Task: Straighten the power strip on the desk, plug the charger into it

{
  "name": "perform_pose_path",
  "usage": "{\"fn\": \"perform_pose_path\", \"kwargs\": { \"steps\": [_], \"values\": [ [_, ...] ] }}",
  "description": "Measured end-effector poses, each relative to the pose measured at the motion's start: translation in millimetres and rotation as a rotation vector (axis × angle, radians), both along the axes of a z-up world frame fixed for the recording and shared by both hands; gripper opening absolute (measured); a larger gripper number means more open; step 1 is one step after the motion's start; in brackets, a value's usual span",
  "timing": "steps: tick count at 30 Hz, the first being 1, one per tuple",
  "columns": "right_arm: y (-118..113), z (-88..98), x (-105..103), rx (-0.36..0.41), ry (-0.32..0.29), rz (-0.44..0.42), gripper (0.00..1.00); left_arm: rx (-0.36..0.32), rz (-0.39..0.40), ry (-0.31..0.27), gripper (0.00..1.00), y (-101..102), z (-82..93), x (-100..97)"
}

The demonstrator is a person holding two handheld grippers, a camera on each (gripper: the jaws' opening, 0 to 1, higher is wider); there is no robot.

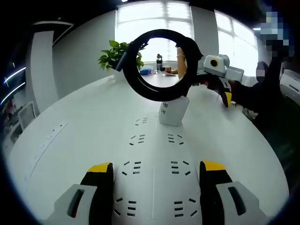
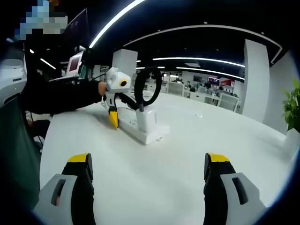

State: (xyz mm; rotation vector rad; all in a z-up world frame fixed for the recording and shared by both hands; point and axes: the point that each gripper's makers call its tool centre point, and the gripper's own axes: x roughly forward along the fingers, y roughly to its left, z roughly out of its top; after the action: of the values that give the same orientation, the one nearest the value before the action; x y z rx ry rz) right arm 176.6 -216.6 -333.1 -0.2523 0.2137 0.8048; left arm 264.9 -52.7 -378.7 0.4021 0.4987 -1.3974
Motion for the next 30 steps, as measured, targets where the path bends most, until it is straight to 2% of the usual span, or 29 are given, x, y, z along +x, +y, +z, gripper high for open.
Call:
{"fn": "perform_pose_path", "kwargs": {
  "steps": [30],
  "values": [
    [3.8, 5.1, -3.4, -0.024, -0.008, 0.006, 0.98, -0.014, -0.015, -0.001, 0.76, 12.3, -0.3, -28.9]
  ]
}}
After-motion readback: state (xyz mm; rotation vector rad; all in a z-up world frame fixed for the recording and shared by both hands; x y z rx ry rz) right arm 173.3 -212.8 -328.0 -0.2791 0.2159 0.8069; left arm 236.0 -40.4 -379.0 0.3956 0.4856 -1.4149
